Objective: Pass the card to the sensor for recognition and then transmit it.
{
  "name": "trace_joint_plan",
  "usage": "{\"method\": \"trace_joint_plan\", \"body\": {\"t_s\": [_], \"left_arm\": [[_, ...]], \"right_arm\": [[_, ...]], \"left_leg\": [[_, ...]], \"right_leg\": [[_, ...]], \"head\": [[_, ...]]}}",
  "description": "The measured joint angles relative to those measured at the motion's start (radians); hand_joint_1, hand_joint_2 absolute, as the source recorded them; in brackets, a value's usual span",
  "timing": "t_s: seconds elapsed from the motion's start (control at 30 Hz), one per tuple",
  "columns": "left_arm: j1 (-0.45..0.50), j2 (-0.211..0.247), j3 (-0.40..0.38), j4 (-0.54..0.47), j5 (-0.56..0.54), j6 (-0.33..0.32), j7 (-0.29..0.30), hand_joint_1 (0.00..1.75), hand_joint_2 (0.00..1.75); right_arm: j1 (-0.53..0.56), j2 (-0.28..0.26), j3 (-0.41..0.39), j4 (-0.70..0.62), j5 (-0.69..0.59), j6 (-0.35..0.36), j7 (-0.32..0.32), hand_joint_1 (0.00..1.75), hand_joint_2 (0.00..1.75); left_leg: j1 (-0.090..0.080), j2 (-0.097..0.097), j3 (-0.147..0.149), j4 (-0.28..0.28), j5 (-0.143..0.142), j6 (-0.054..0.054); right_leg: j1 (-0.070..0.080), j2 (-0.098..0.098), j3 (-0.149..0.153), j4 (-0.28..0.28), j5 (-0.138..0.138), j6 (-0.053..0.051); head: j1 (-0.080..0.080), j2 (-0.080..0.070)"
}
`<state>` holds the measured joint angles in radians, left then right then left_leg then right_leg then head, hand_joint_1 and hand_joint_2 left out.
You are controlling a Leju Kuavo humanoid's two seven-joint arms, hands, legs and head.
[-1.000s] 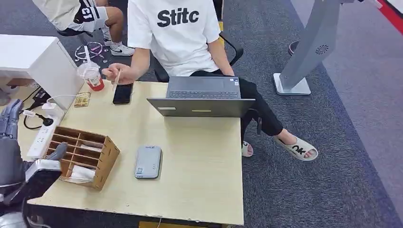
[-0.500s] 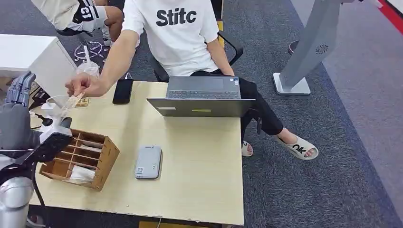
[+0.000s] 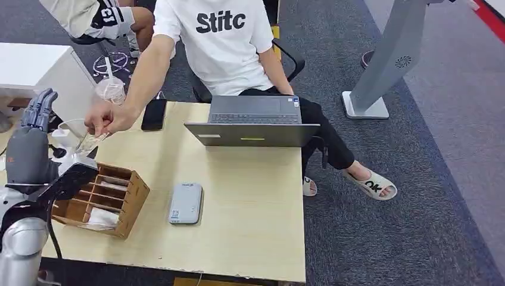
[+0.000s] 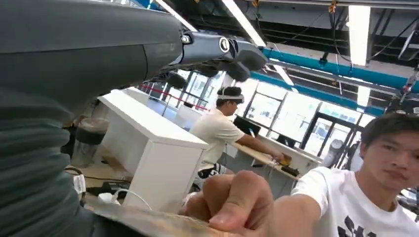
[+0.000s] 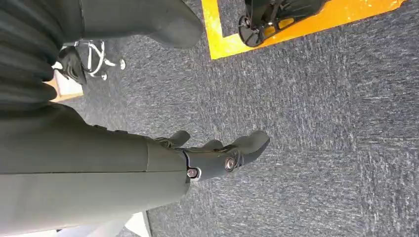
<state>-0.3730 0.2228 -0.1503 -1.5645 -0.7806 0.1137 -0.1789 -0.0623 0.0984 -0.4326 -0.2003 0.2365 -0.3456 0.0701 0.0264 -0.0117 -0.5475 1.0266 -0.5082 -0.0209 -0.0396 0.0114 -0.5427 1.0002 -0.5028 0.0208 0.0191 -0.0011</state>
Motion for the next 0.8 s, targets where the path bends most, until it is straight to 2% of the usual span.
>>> {"method": "trace_joint_plan", "body": {"t_s": [0.5,0.8], "left_arm": [[0.011,0.0,-0.008,0.014,0.032,0.003,-0.004,1.75,1.75],[0.035,-0.005,-0.032,0.021,-0.018,0.021,-0.019,1.75,1.75]], "right_arm": [[0.0,0.0,0.015,0.0,0.026,0.015,-0.011,0.0,1.75],[0.0,0.001,0.026,0.0,0.043,0.019,-0.001,0.0,1.75]], "left_leg": [[0.0,0.0,-0.001,0.0,0.0,0.0],[0.0,0.0,-0.001,0.0,0.0,0.0]], "right_leg": [[0.0,0.0,0.0,0.0,0.0,0.0],[0.0,0.0,-0.001,0.0,0.0,0.0]], "head": [[0.0,0.0],[0.0,0.0]]}}
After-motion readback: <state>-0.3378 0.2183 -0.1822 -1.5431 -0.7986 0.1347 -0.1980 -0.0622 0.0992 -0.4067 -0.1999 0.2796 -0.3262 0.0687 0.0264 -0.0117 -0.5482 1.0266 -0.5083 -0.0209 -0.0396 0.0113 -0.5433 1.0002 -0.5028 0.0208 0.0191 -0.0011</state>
